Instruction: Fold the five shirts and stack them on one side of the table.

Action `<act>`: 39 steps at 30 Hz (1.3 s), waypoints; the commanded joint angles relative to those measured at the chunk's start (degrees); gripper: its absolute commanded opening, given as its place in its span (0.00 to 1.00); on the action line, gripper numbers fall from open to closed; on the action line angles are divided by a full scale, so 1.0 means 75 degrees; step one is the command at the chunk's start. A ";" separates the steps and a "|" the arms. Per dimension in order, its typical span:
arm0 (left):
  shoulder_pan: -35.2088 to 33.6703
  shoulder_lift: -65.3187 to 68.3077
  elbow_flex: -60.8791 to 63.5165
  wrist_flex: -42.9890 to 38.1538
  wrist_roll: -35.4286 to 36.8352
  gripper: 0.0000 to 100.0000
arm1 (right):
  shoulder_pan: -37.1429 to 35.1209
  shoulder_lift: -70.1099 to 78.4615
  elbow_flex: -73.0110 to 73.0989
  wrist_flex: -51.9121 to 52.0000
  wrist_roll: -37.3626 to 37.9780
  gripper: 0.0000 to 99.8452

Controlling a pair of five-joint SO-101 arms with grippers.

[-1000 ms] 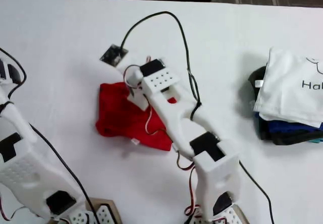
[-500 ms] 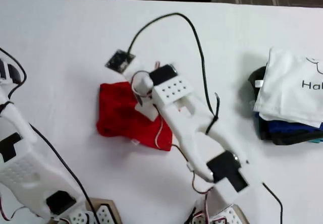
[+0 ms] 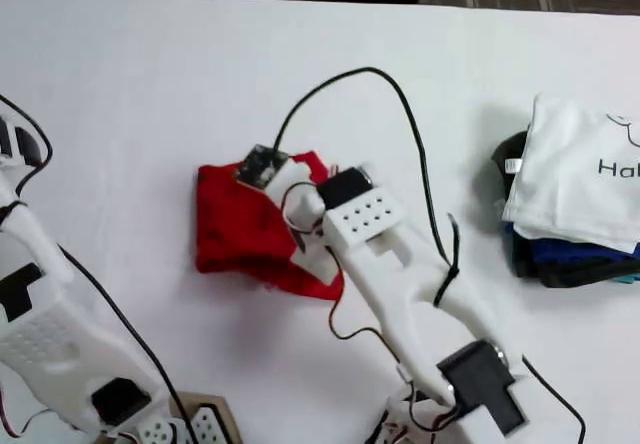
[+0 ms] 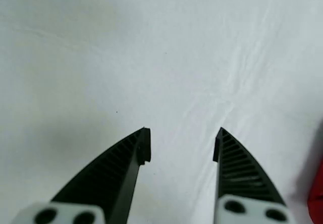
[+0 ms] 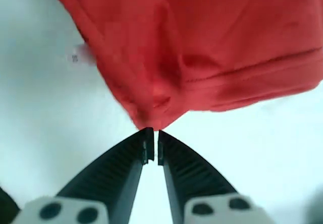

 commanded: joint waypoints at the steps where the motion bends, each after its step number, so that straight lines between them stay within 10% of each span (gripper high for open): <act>1: -0.0047 -0.0047 -0.0018 -0.0094 0.0035 0.23 | -0.0029 -0.0533 0.0023 0.0358 0.0012 0.03; 8: -0.0047 -0.0047 -0.0018 -0.0094 0.0023 0.23 | 0.0006 -0.0709 -0.0715 0.0697 0.0551 0.10; 19: -0.0047 -0.0047 -0.0018 -0.0094 0.0012 0.23 | 0.1084 0.1084 -0.1137 -0.2561 0.0527 0.10; 39: -0.0047 -0.0047 -0.0018 -0.0105 0.0000 0.23 | 0.1623 0.3182 -0.3352 -0.1084 -0.0270 0.23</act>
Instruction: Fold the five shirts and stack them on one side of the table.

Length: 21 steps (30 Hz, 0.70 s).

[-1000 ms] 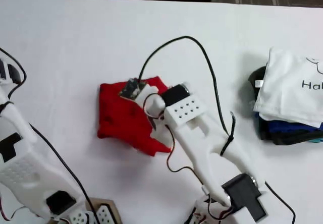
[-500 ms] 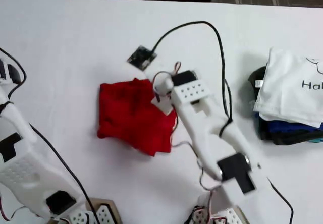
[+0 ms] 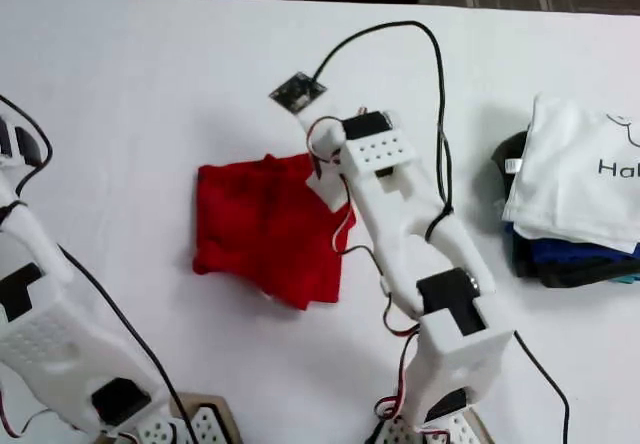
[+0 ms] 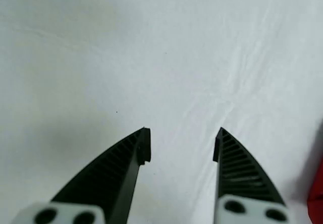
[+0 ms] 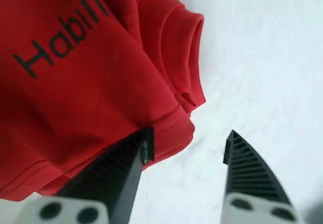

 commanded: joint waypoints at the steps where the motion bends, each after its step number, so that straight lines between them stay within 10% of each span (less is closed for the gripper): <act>1: -0.0047 -0.0047 -0.0018 -0.0105 0.0012 0.23 | 0.0088 0.0111 -0.0293 0.0088 -0.0059 0.23; 9: -0.0059 -0.0047 -0.0018 -0.0176 0.0012 0.23 | 0.0088 0.0311 -0.0363 0.0041 -0.0117 0.01; 21: -0.0047 -0.0047 -0.0018 -0.0199 0.0012 0.23 | 0.0100 -0.0815 -0.0434 0.0041 -0.0070 0.02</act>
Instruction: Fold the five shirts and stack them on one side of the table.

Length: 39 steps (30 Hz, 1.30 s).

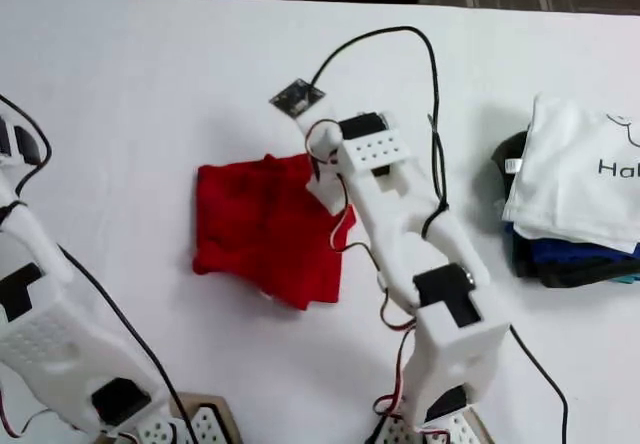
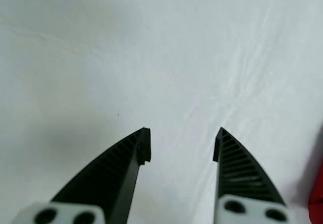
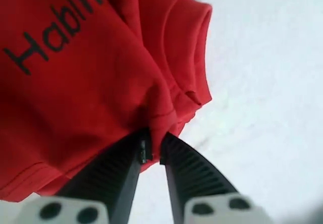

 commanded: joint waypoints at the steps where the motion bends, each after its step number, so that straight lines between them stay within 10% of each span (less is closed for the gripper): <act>1: -0.0047 -0.0035 -0.0018 -0.0105 0.0023 0.23 | 0.0100 -0.1026 -0.0352 -0.0006 -0.0023 0.02; 29: -0.0047 -0.0047 -0.0018 0.0070 -0.0012 0.23 | 0.0064 0.1014 -0.2942 -0.0838 0.0762 0.02; 39: 0.0141 -0.0047 0.0076 0.0117 0.0000 0.23 | -0.0018 0.1260 -0.4513 0.1014 0.0692 0.19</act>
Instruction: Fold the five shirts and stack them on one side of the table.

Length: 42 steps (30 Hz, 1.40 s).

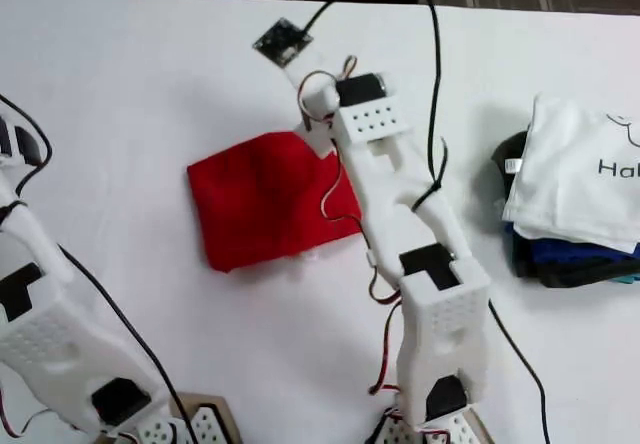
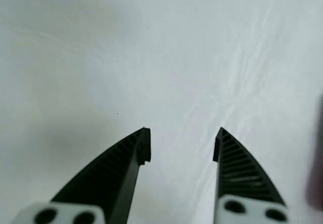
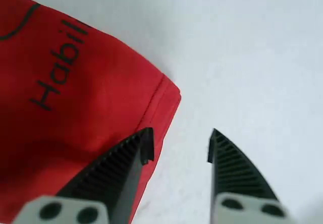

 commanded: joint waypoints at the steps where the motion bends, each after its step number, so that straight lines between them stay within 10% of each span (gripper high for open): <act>1: 0.0270 -0.0059 0.0123 0.0094 0.0000 0.23 | -0.0193 -0.0463 -0.0774 0.0955 0.0000 0.16; 8: 0.1852 -0.0059 0.0791 0.0023 0.0059 0.20 | -0.0721 -0.0967 -0.0399 0.2737 0.0000 0.02; 12: 0.2684 -0.0047 0.0838 -0.0340 0.0563 0.01 | -0.0498 -0.1284 0.0305 0.2737 -0.0070 0.02; 26: 0.4818 -0.0035 0.2796 -0.2157 0.1664 0.03 | -0.1131 -0.4741 0.6904 -0.1717 -0.0610 0.02; 42: 0.4794 -0.0047 0.5691 -0.5392 0.1852 0.03 | 0.0381 -0.3300 0.7314 -0.2620 -0.0539 0.02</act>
